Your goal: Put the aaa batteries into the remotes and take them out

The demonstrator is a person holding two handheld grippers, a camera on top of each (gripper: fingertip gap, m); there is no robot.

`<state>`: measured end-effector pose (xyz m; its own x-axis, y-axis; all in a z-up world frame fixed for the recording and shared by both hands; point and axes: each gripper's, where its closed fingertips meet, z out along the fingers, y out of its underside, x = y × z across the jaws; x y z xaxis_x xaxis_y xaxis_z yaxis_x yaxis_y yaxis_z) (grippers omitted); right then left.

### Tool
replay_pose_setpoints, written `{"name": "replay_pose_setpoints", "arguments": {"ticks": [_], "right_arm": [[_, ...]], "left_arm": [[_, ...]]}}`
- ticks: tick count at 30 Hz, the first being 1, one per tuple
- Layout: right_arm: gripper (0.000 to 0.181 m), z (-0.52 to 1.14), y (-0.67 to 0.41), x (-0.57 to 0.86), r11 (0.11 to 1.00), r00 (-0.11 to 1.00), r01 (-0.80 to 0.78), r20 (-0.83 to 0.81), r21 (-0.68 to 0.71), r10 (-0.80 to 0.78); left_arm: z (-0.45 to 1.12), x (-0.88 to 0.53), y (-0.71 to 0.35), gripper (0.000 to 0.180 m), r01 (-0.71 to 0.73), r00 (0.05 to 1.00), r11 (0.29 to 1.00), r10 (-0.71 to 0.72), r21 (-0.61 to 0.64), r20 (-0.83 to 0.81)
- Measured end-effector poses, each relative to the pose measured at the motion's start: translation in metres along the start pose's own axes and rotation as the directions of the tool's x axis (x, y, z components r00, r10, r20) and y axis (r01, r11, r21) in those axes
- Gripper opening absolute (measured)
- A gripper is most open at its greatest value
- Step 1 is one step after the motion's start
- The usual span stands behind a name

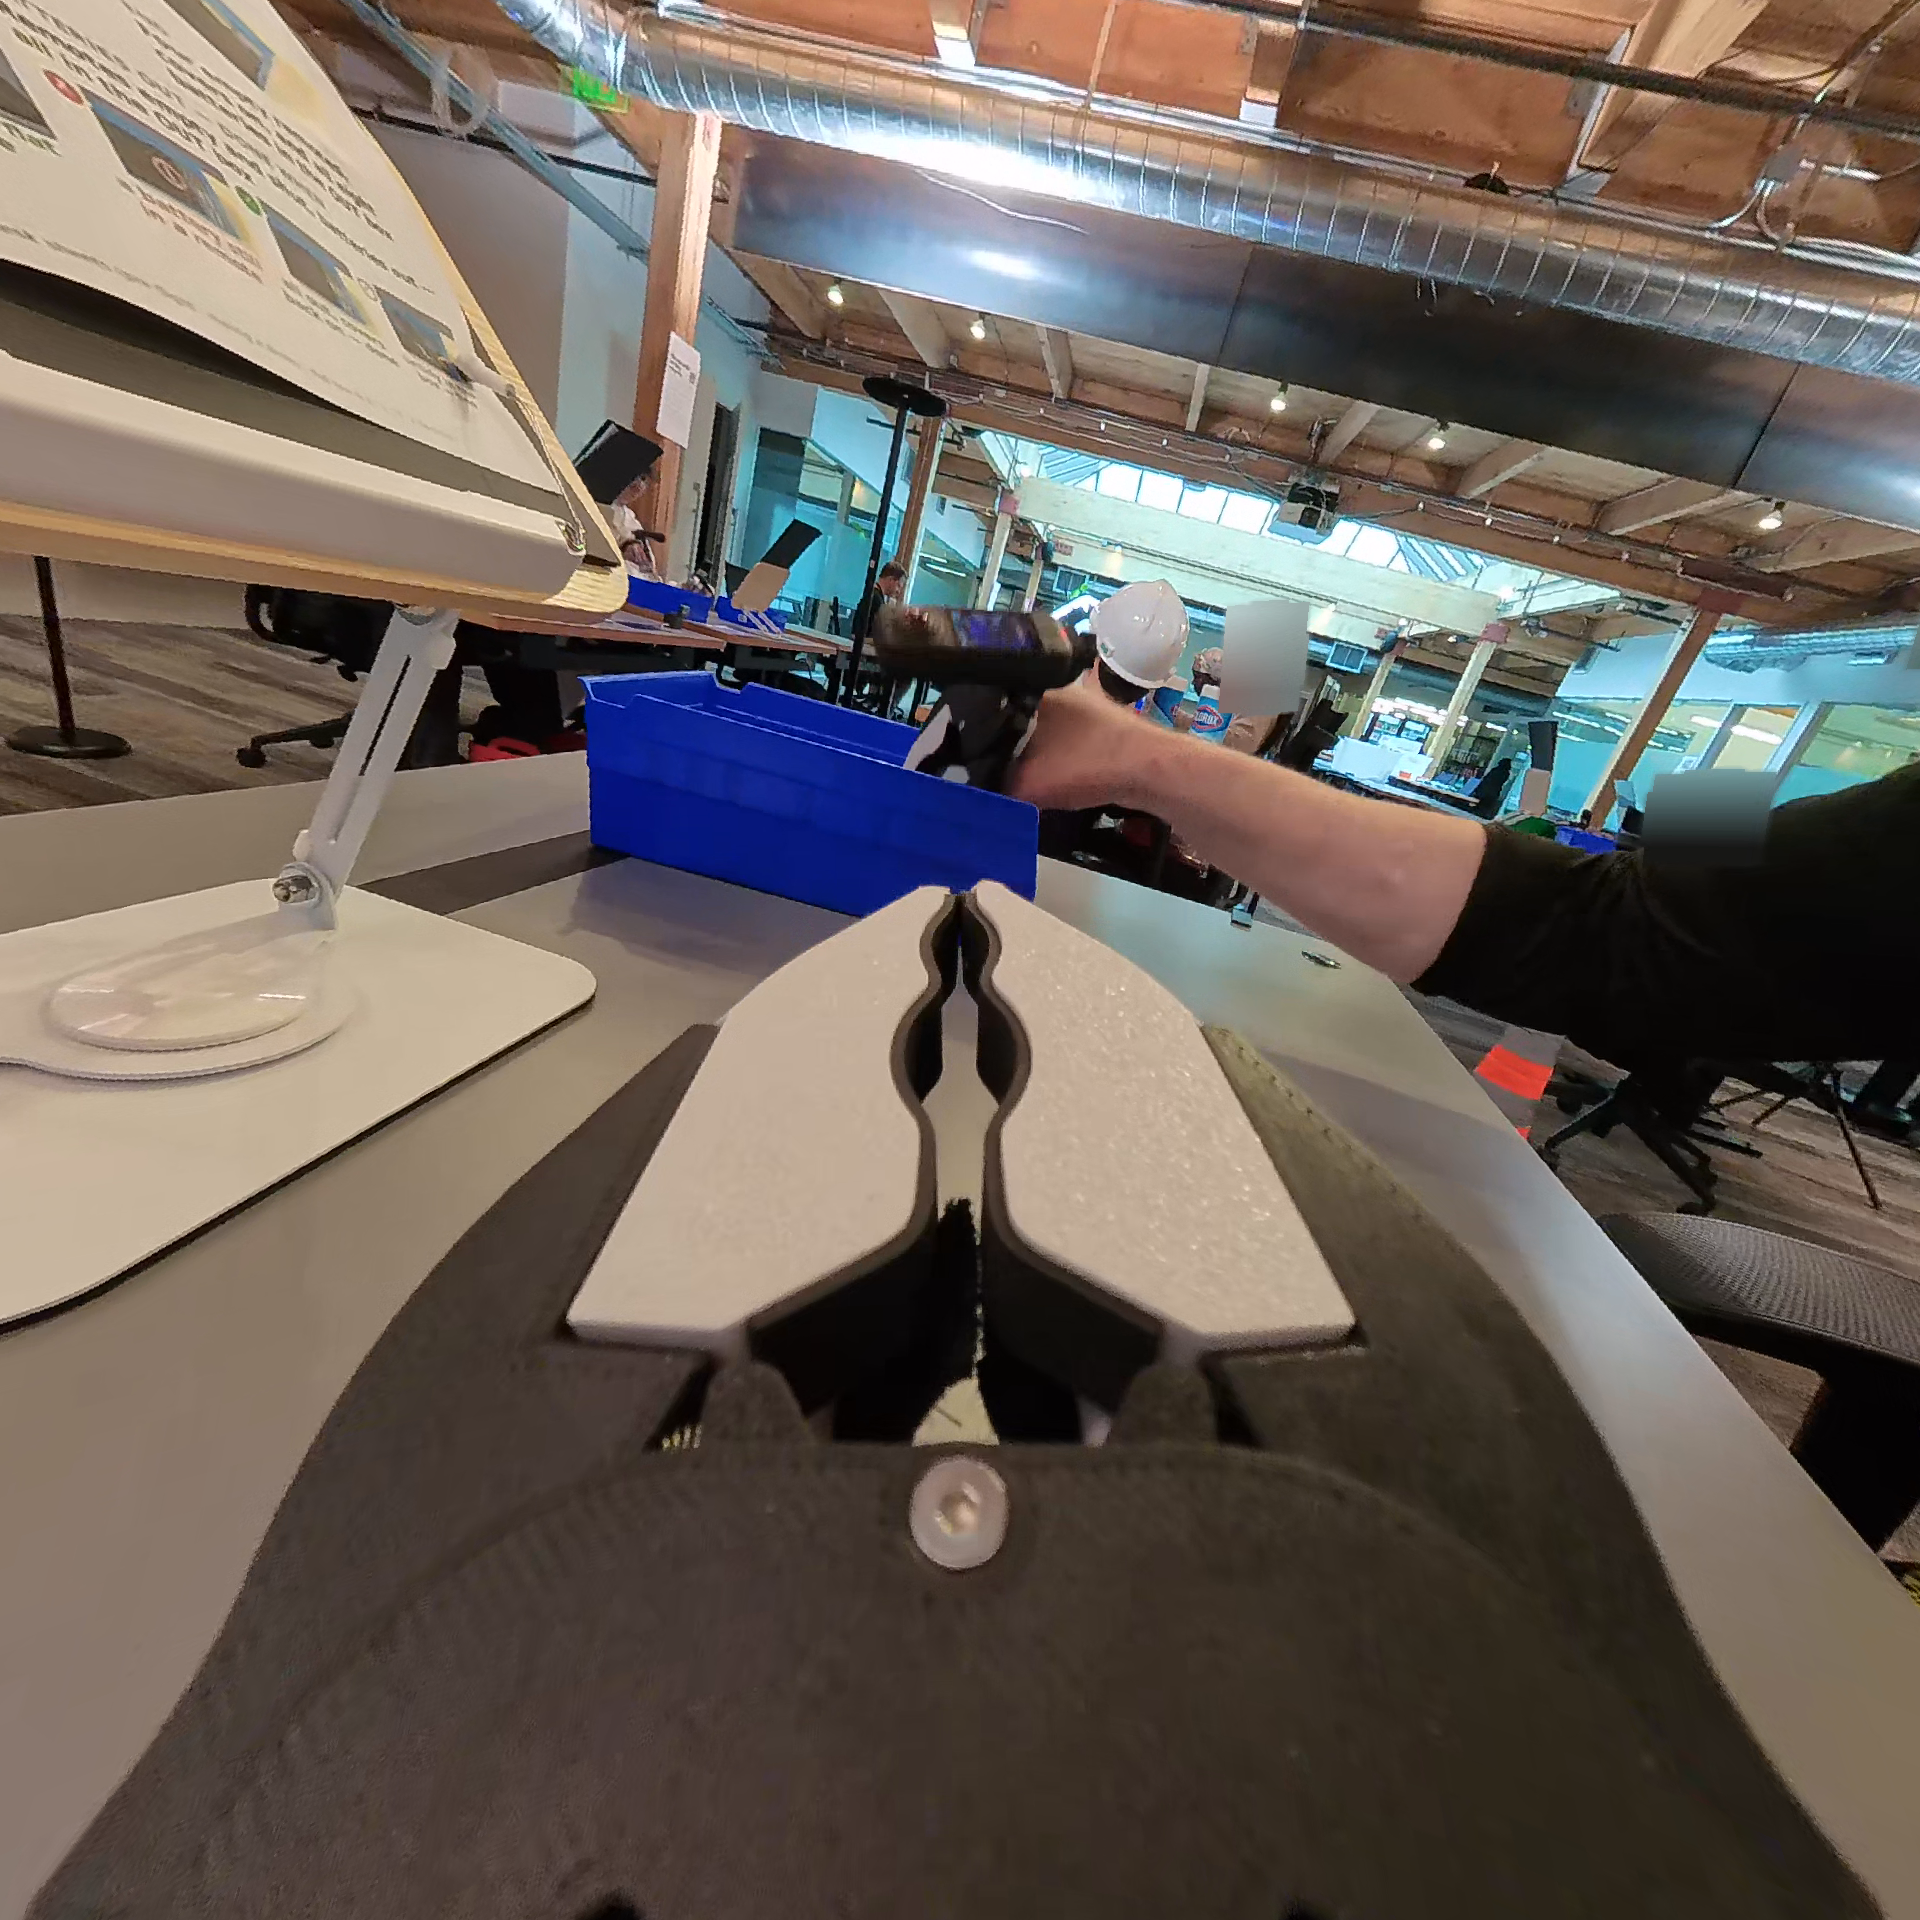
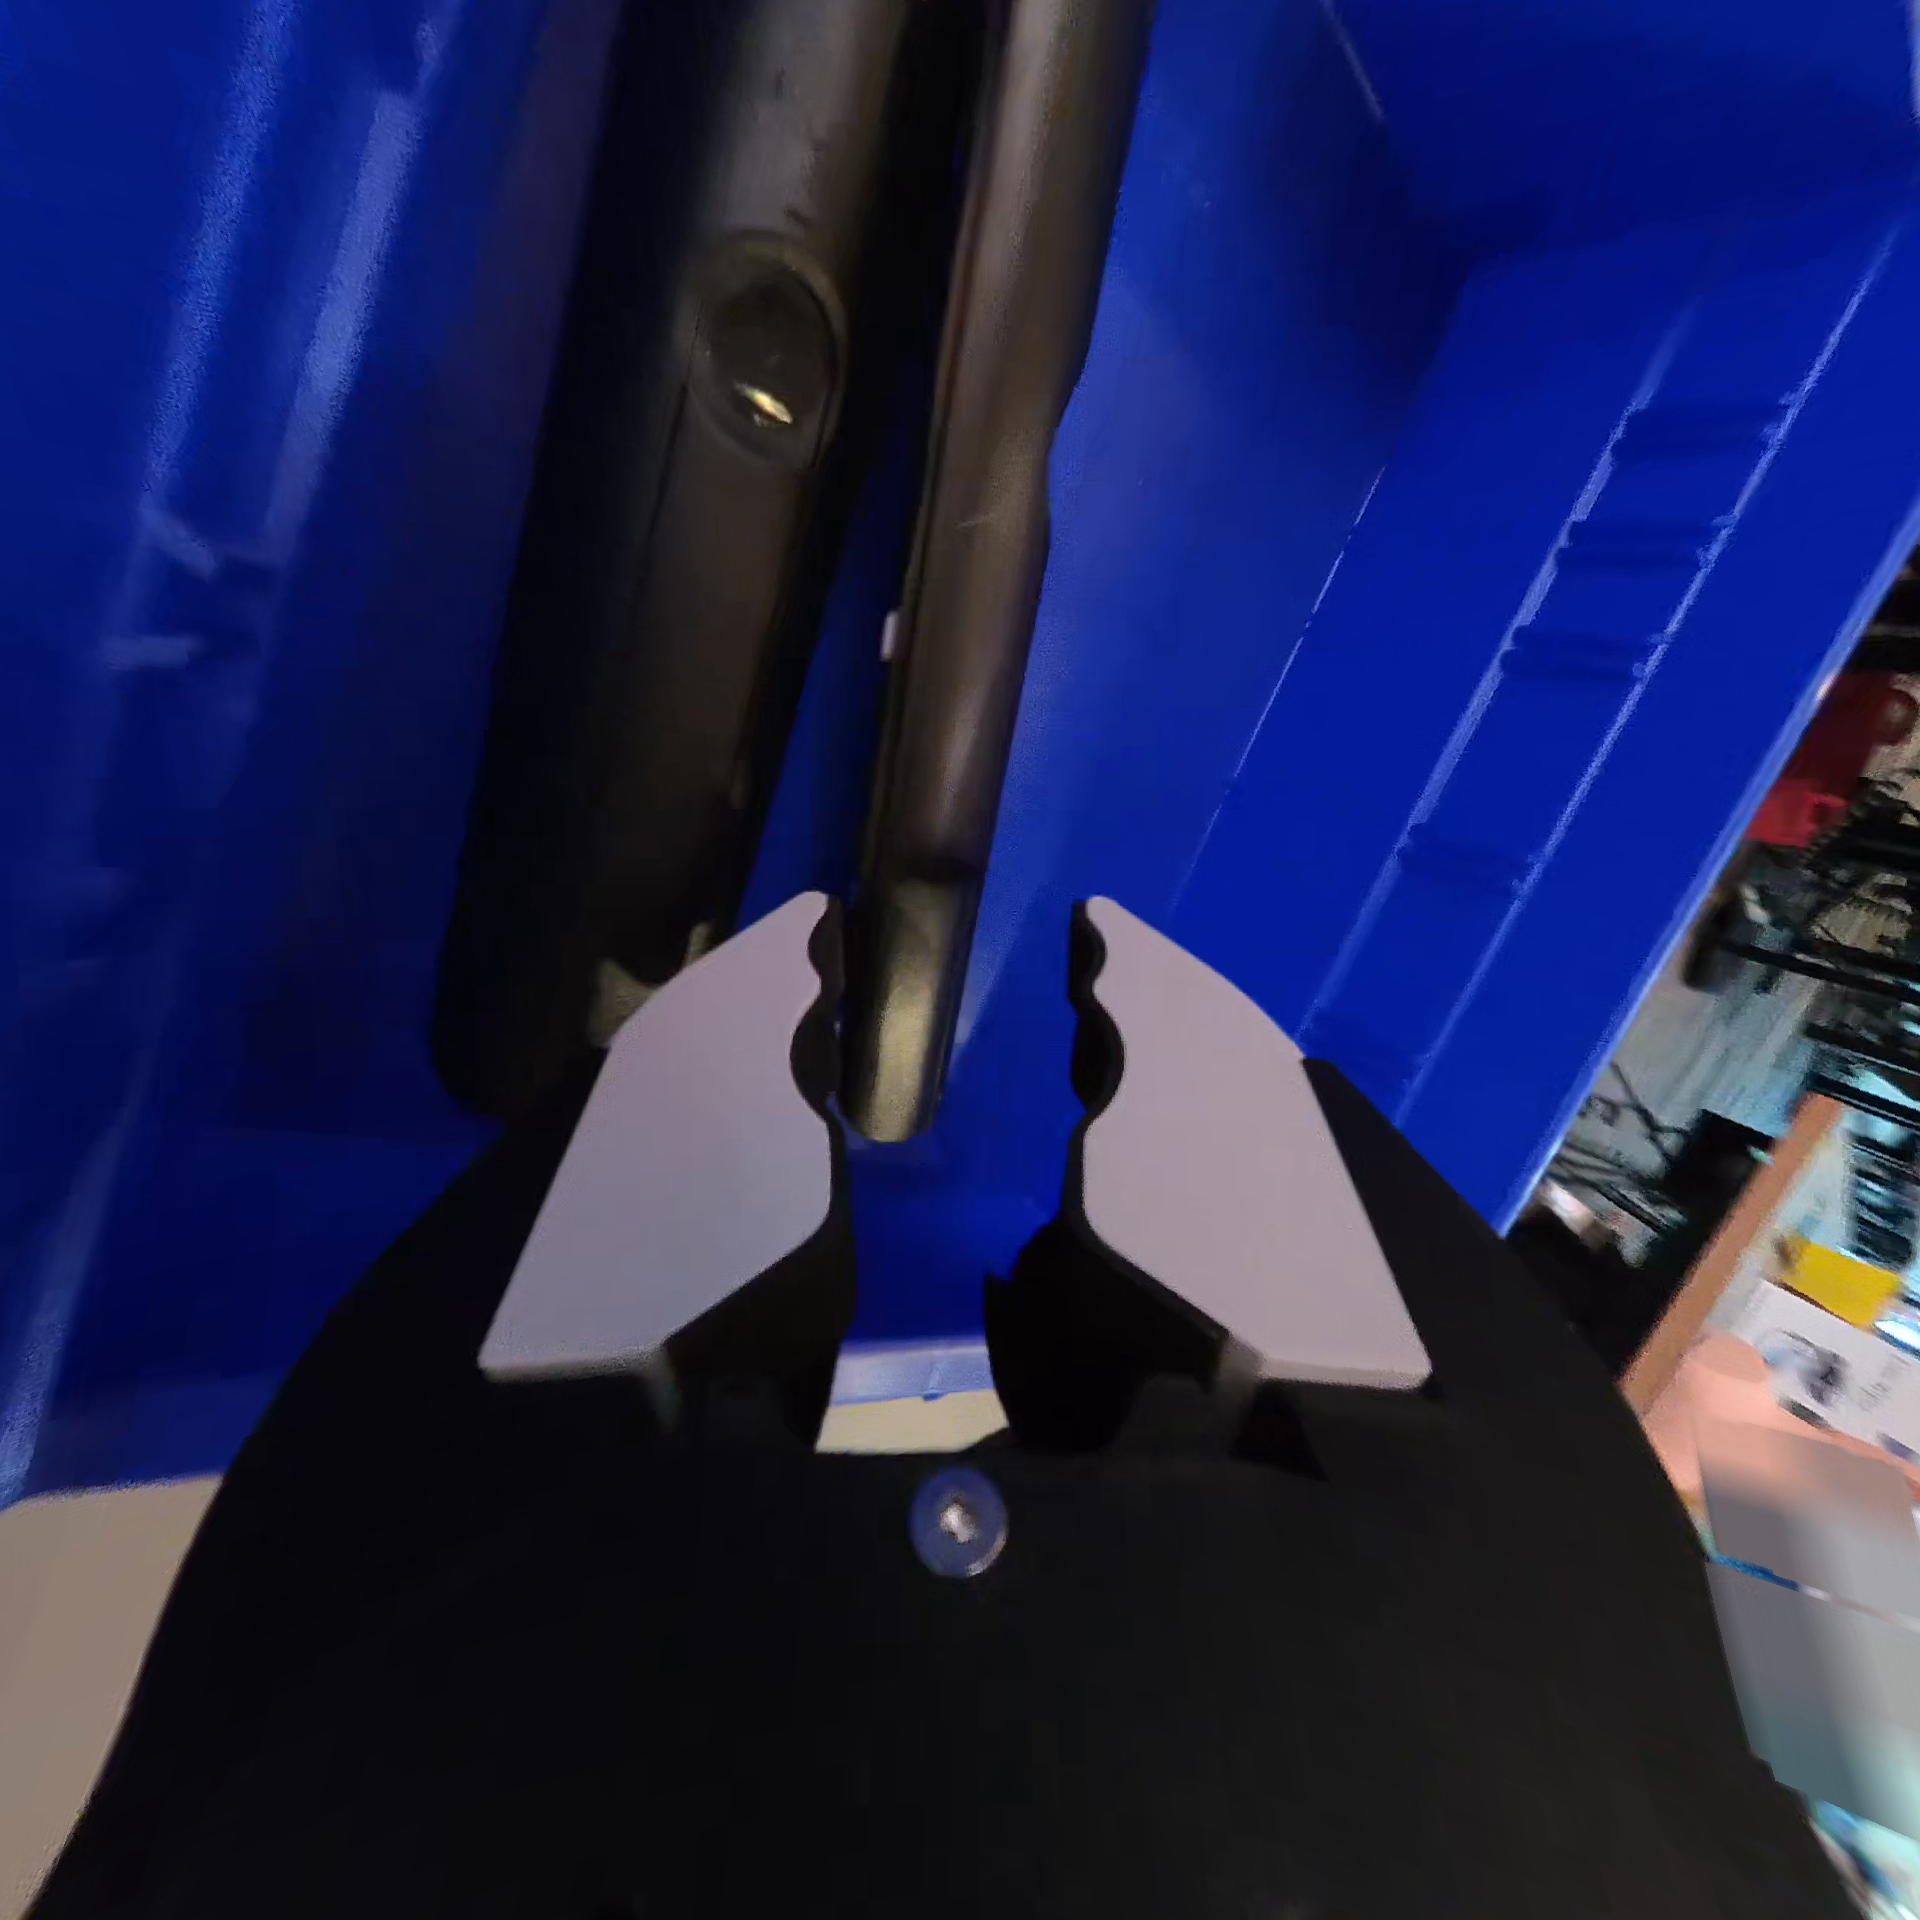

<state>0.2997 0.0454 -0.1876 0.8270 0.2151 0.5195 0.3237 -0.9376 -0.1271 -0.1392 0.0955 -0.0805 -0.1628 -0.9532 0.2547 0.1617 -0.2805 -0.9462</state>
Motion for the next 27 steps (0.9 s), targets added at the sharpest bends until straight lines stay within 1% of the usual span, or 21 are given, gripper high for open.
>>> {"name": "replay_pose_setpoints", "arguments": {"ticks": [1,2,5,7,9,11,12,13,15,18,20,22,25,26,27], "right_arm": [[0.045,-0.006,-0.006,-0.003,0.999,0.999,-0.026,0.046,0.047,0.024],[0.045,-0.013,-0.010,-0.006,0.995,0.994,-0.055,0.096,0.088,0.047],[0.044,-0.029,-0.020,-0.006,0.979,0.973,-0.116,0.217,0.168,0.078],[0.038,-0.035,-0.036,-0.004,0.947,0.944,-0.204,0.306,0.246,0.124],[0.039,-0.025,-0.045,0.004,0.937,0.938,-0.235,0.312,0.259,0.150],[0.042,-0.005,-0.052,0.009,0.936,0.937,-0.250,0.306,0.249,0.169],[0.043,0.003,-0.057,0.005,0.928,0.916,-0.284,0.355,0.242,0.187],[0.041,0.011,-0.059,0.002,0.926,0.897,-0.309,0.389,0.215,0.210],[0.038,0.025,-0.057,-0.002,0.938,0.889,-0.306,0.402,0.162,0.220],[0.039,0.029,-0.052,0.002,0.936,0.890,-0.330,0.372,0.126,0.264],[0.038,0.028,-0.045,0.001,0.947,0.902,-0.306,0.349,0.102,0.254],[0.036,0.025,-0.041,0.001,0.941,0.897,-0.323,0.348,0.098,0.271],[0.022,0.018,-0.025,0.000,0.945,0.896,-0.321,0.342,0.060,0.282],[0.023,0.016,-0.021,-0.003,0.952,0.901,-0.304,0.337,0.043,0.273],[0.030,0.016,-0.016,-0.006,0.959,0.906,-0.282,0.334,0.022,0.259]], "left_arm": [[0.000,0.001,0.001,0.001,-0.003,1.000,1.000,0.003,-0.006,-0.003],[0.001,0.001,0.001,0.001,-0.006,1.000,1.000,0.006,-0.011,-0.004],[0.000,0.000,0.001,0.001,-0.001,1.000,1.000,0.001,-0.003,-0.003],[0.000,-0.001,0.001,0.001,0.008,1.000,1.000,-0.008,0.006,-0.003],[0.000,-0.002,0.002,0.001,0.010,1.000,1.000,-0.010,0.000,-0.001],[0.000,-0.003,0.004,0.001,0.009,1.000,1.000,-0.009,-0.007,0.001],[0.000,-0.002,0.004,0.001,0.007,1.000,1.000,-0.007,-0.010,0.001],[0.001,-0.002,0.005,0.001,0.007,1.000,1.000,-0.007,-0.012,0.000],[0.001,-0.003,0.006,0.001,0.005,1.000,1.000,-0.005,-0.018,0.002],[0.002,-0.004,0.009,0.001,0.001,1.000,0.999,-0.001,-0.034,0.007],[0.002,-0.005,0.011,0.001,0.006,1.000,0.999,-0.006,-0.037,0.004],[0.003,-0.005,0.013,0.001,0.006,1.000,0.999,-0.006,-0.044,0.003],[0.004,-0.004,0.014,0.001,-0.001,1.000,0.998,0.002,-0.056,0.003],[0.004,-0.004,0.015,0.001,-0.002,1.000,0.998,0.002,-0.057,0.002],[0.005,-0.004,0.015,0.001,-0.001,1.000,0.998,0.001,-0.057,0.002]]}}
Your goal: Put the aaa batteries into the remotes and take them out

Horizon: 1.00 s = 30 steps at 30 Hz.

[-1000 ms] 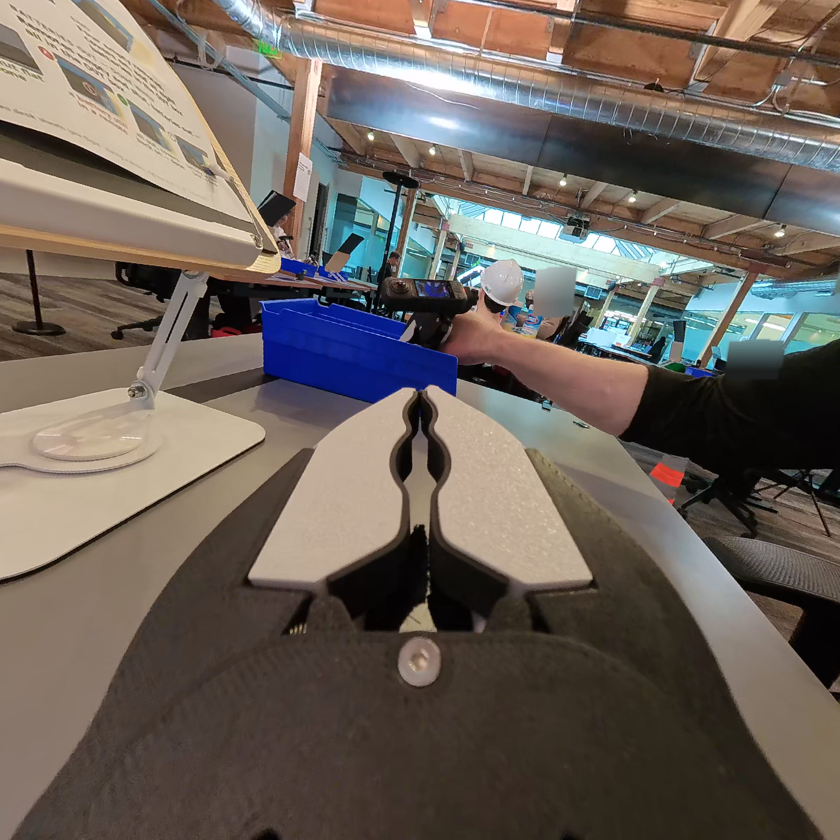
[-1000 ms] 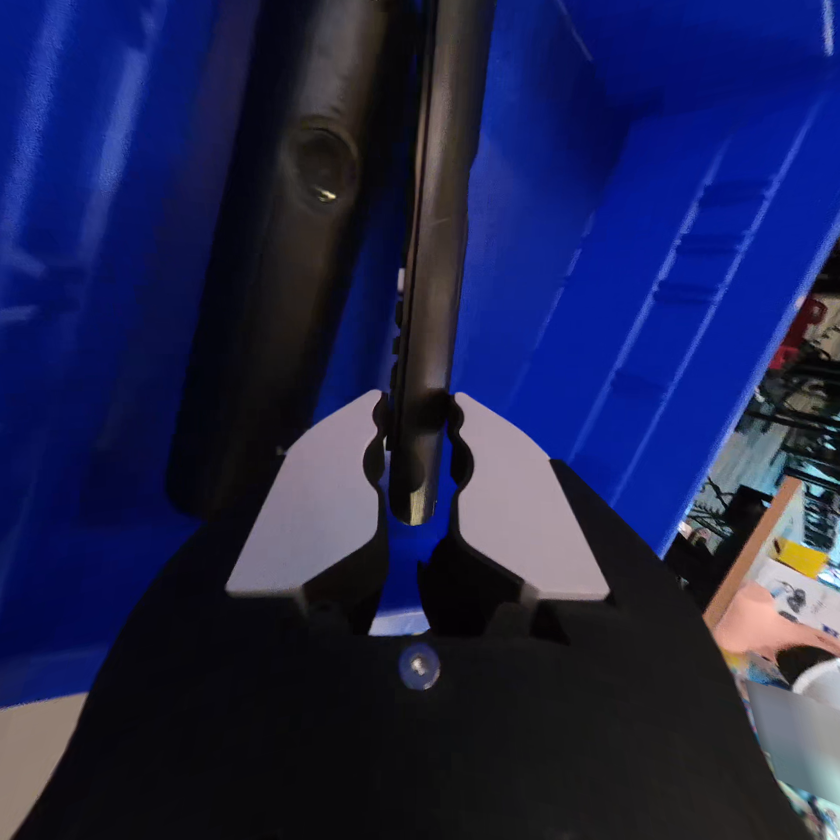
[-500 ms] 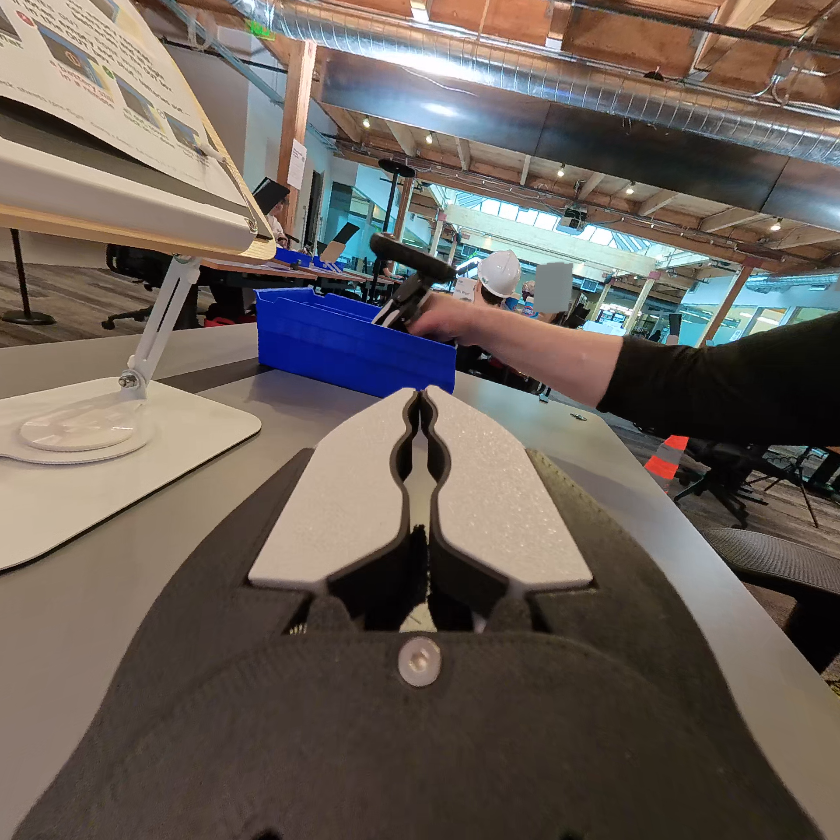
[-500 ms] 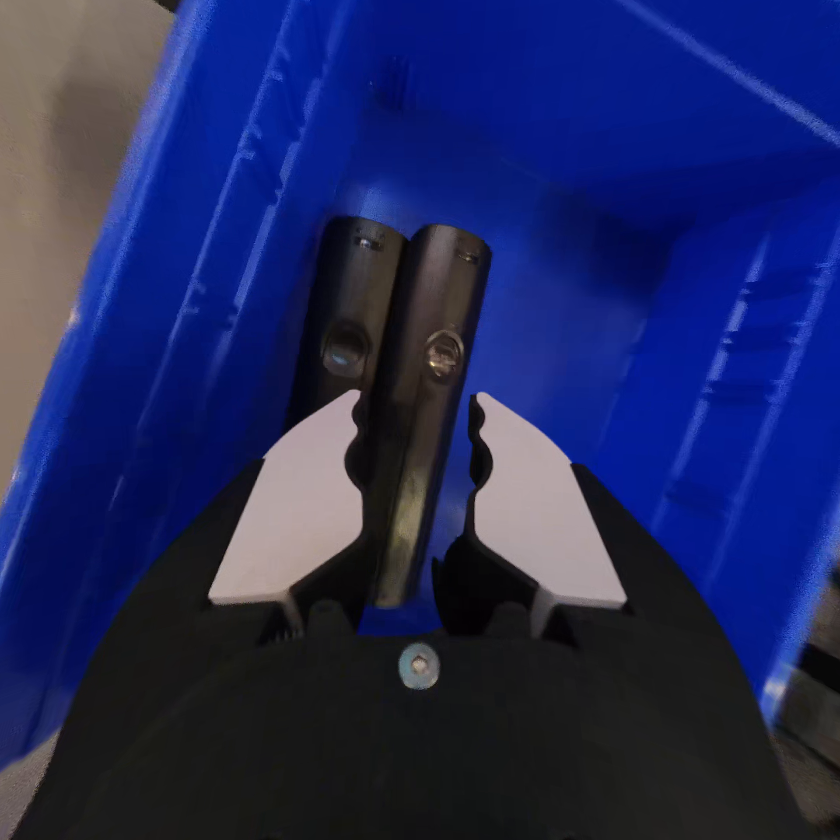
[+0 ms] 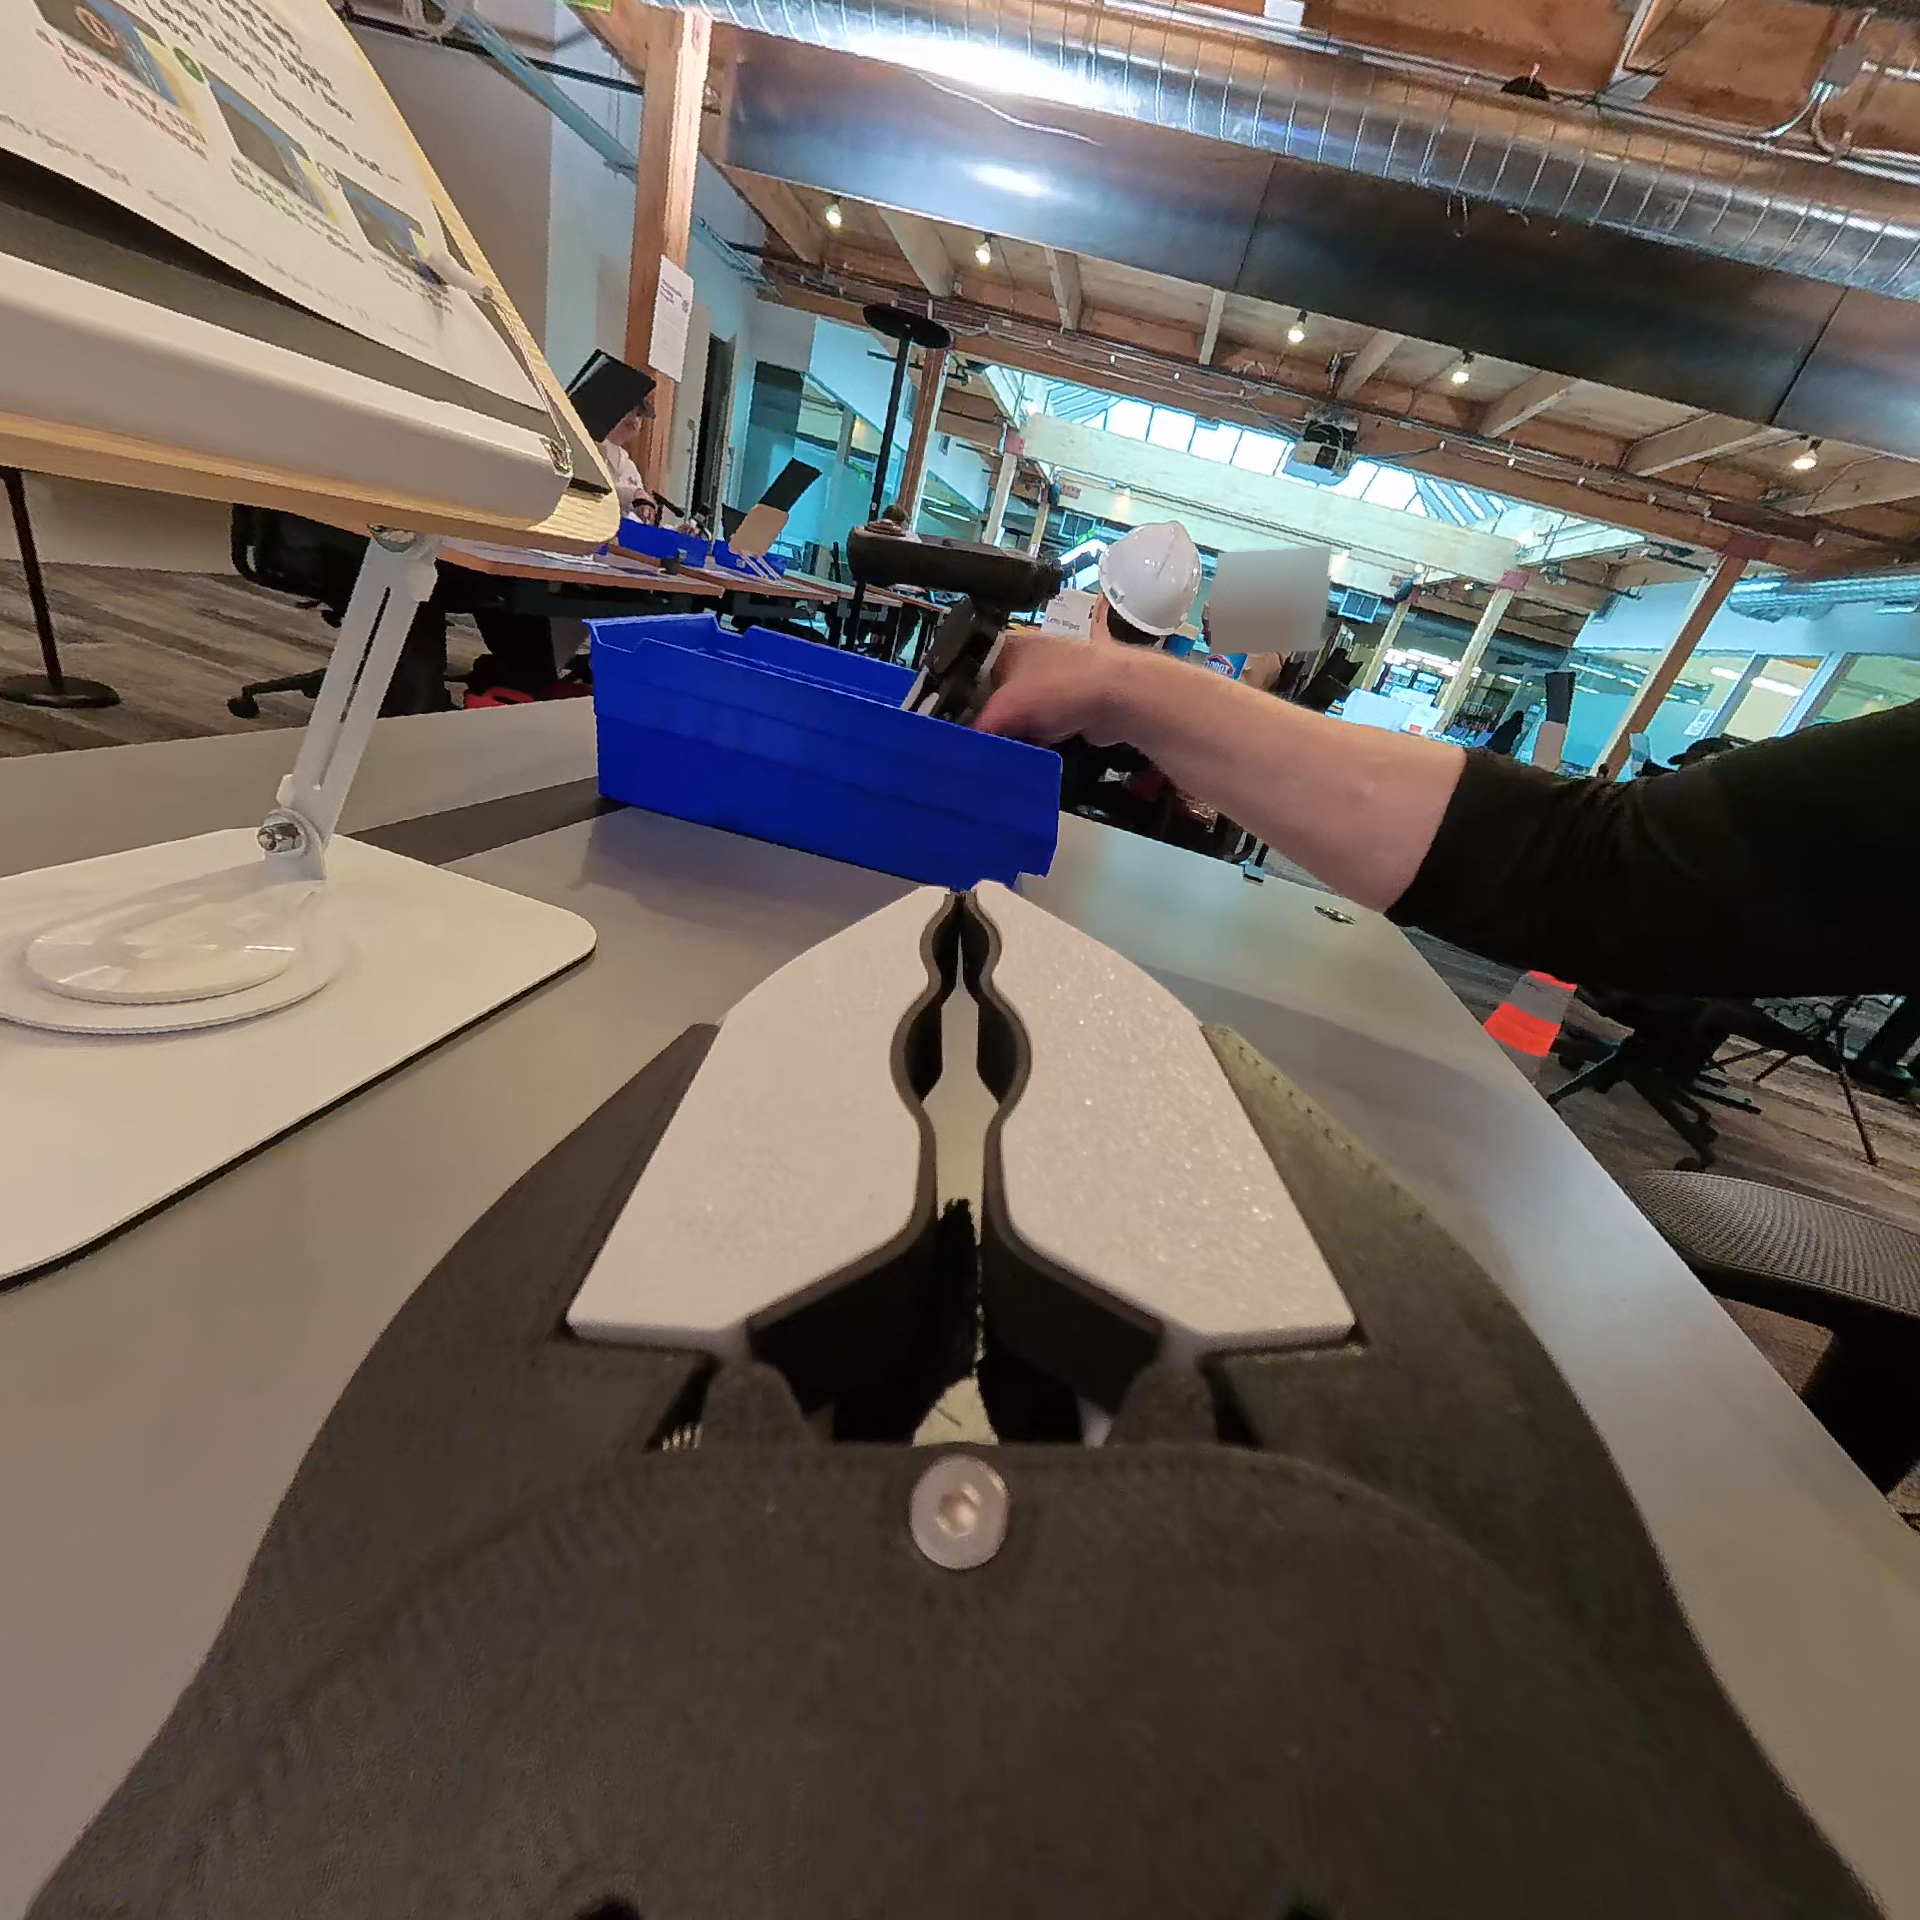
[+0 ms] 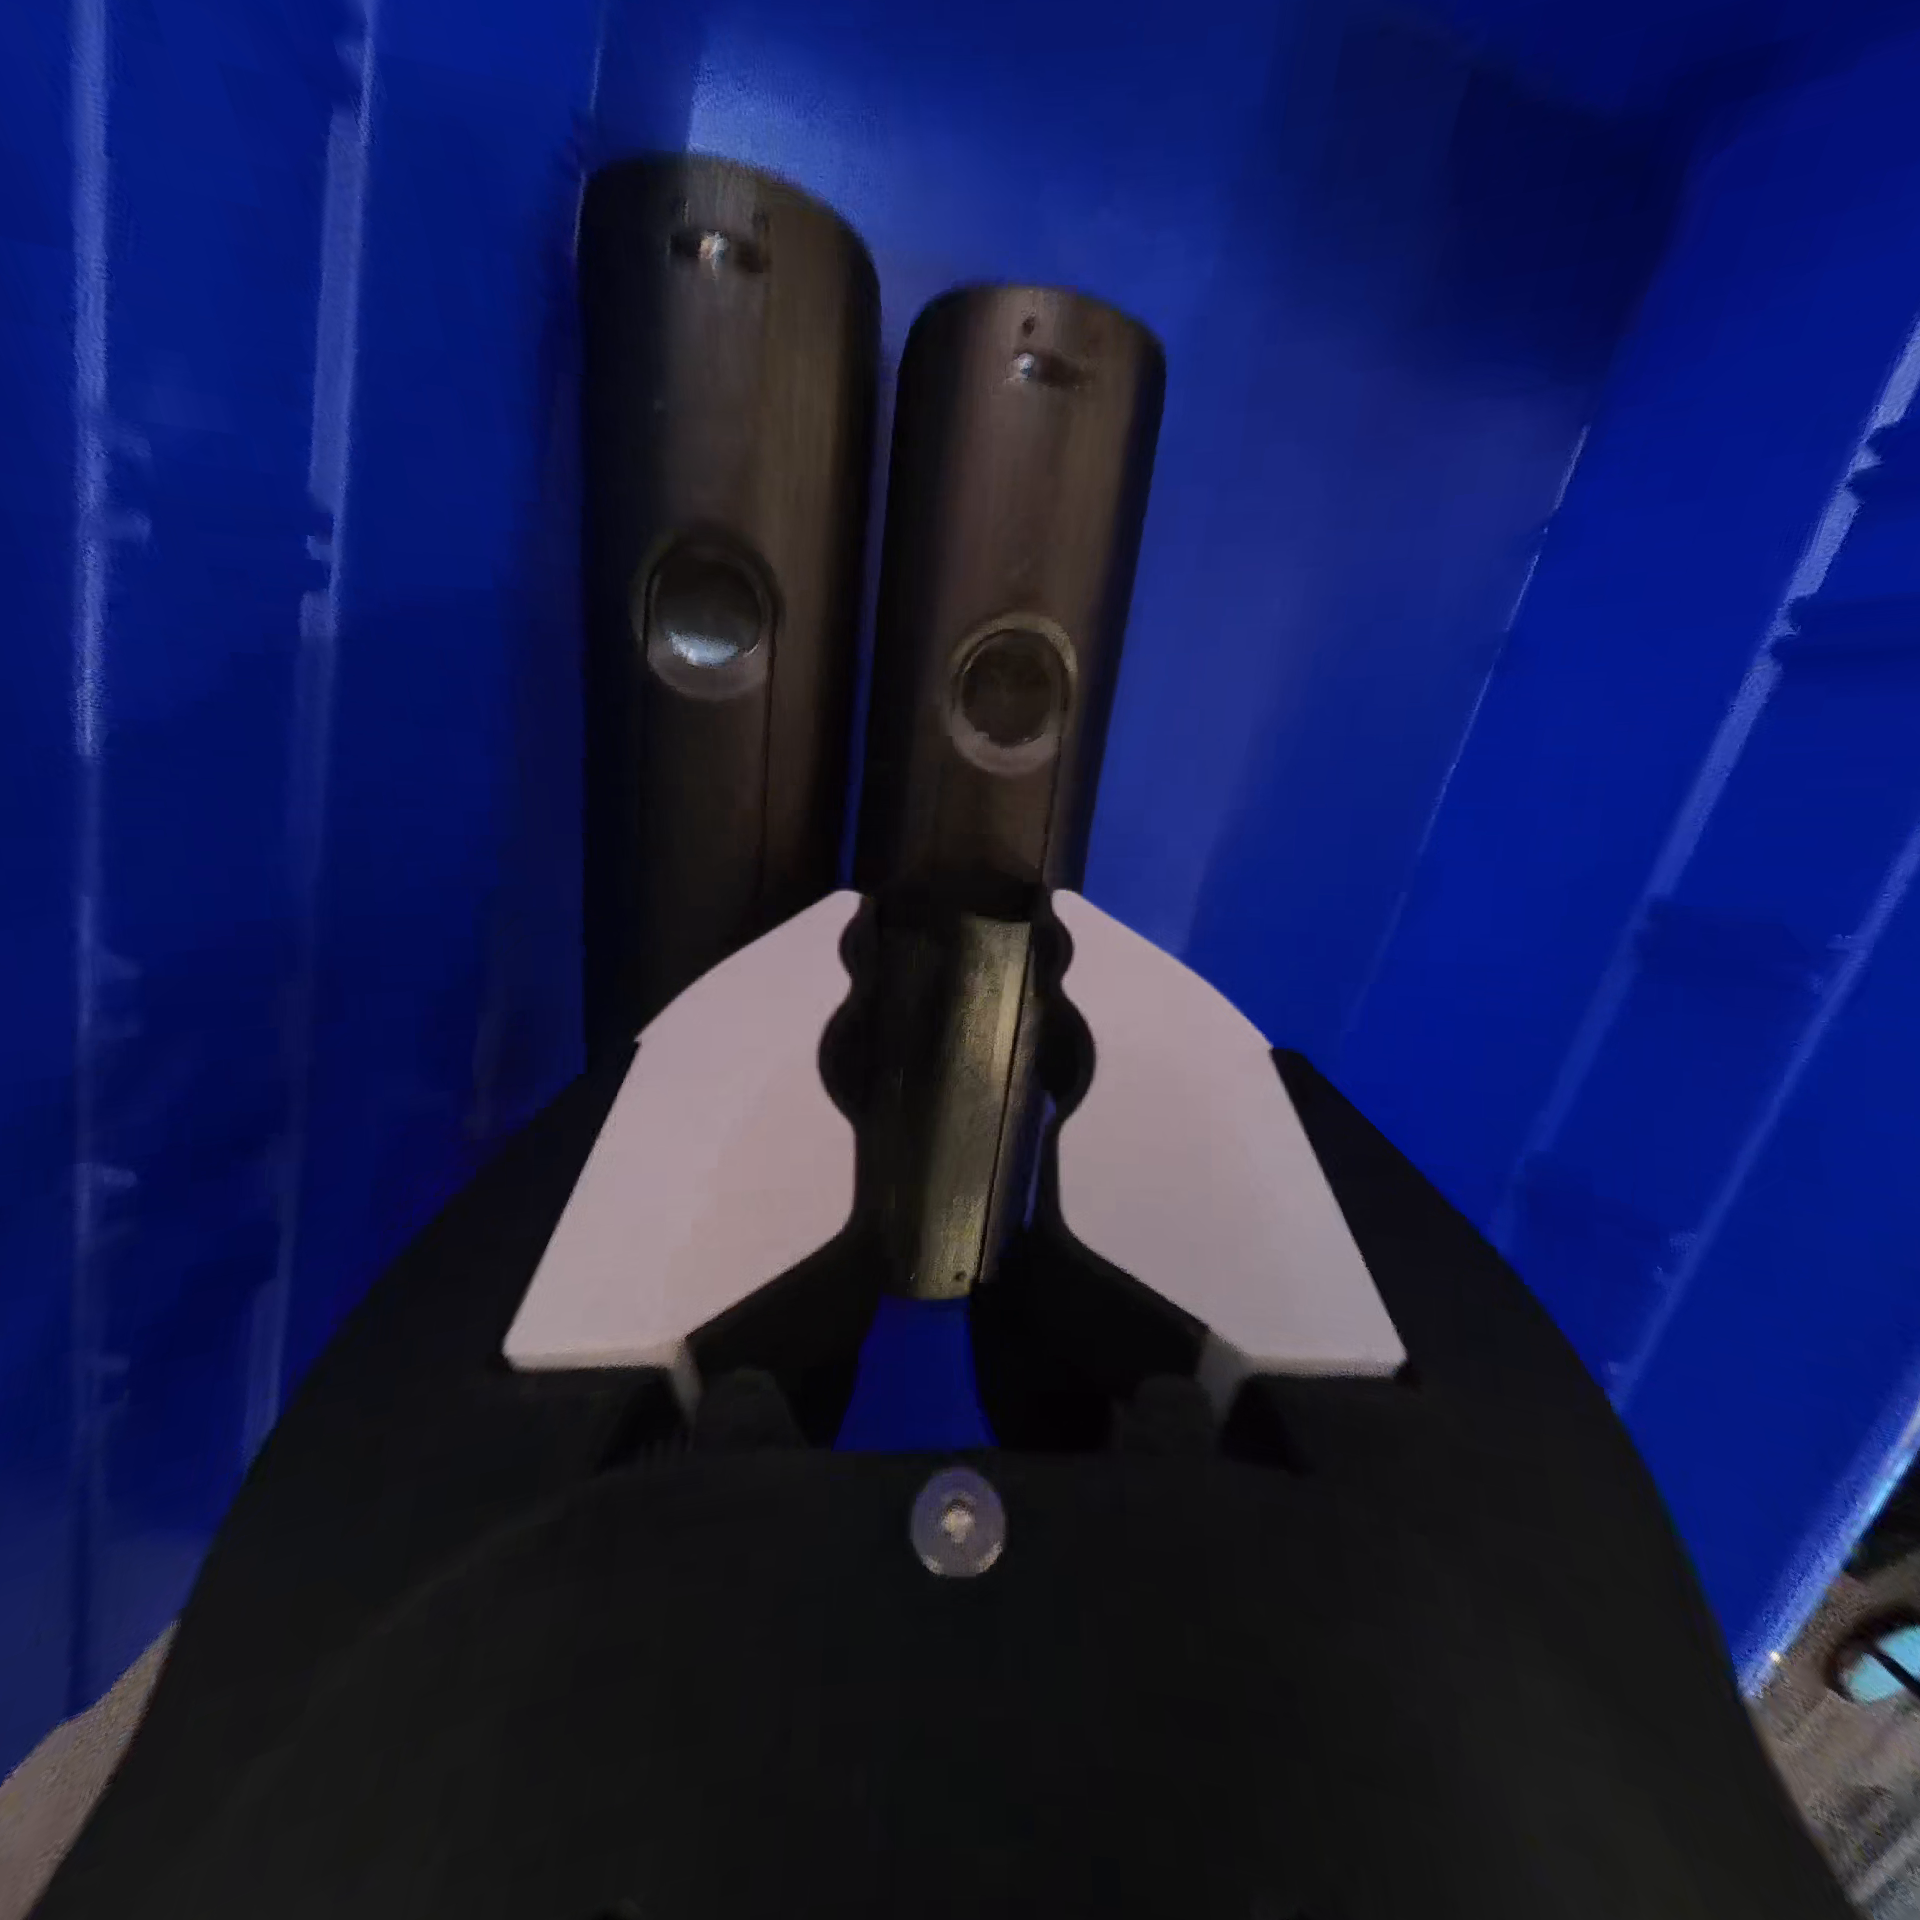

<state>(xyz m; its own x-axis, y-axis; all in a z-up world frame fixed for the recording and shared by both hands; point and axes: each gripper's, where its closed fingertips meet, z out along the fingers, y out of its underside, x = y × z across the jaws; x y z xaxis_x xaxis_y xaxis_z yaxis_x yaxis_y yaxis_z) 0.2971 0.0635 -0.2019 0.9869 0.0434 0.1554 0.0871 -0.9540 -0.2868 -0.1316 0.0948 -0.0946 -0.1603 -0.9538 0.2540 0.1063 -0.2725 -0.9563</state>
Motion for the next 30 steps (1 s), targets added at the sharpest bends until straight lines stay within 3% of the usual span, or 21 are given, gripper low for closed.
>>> {"name": "replay_pose_setpoints", "arguments": {"ticks": [3,6,9,14,17,20,30], "right_arm": [[0.053,-0.011,0.009,0.000,0.999,1.000,-0.022,-0.002,-0.032,0.022],[0.058,-0.047,0.004,-0.013,0.989,0.999,0.012,0.036,0.148,-0.017],[0.058,-0.080,0.025,-0.037,0.942,0.976,0.198,0.036,0.271,-0.215],[0.056,-0.070,0.072,-0.062,0.799,0.837,0.539,-0.065,0.268,-0.543],[0.047,-0.046,0.078,-0.080,0.792,0.817,0.549,0.029,0.268,-0.576],[0.038,-0.036,0.064,-0.102,0.772,0.802,0.530,0.090,0.351,-0.591],[0.033,-0.029,0.024,-0.113,0.727,0.787,0.568,0.004,0.387,-0.617]], "left_arm": [[0.000,-0.001,0.001,0.001,0.003,1.000,1.000,-0.004,0.000,0.002],[-0.001,-0.002,-0.001,0.001,0.002,1.000,1.000,-0.002,0.005,0.005],[-0.003,-0.003,-0.002,0.001,0.010,1.000,1.000,-0.010,0.015,0.004],[0.001,-0.003,0.001,0.001,0.011,1.000,1.000,-0.011,0.005,-0.001],[0.001,-0.003,0.002,0.001,0.007,1.000,1.000,-0.007,0.001,0.002],[0.000,-0.004,0.000,0.001,0.007,1.000,1.000,-0.007,0.009,0.009],[0.001,-0.003,0.003,0.001,0.001,1.000,1.000,-0.001,-0.007,0.005]]}}
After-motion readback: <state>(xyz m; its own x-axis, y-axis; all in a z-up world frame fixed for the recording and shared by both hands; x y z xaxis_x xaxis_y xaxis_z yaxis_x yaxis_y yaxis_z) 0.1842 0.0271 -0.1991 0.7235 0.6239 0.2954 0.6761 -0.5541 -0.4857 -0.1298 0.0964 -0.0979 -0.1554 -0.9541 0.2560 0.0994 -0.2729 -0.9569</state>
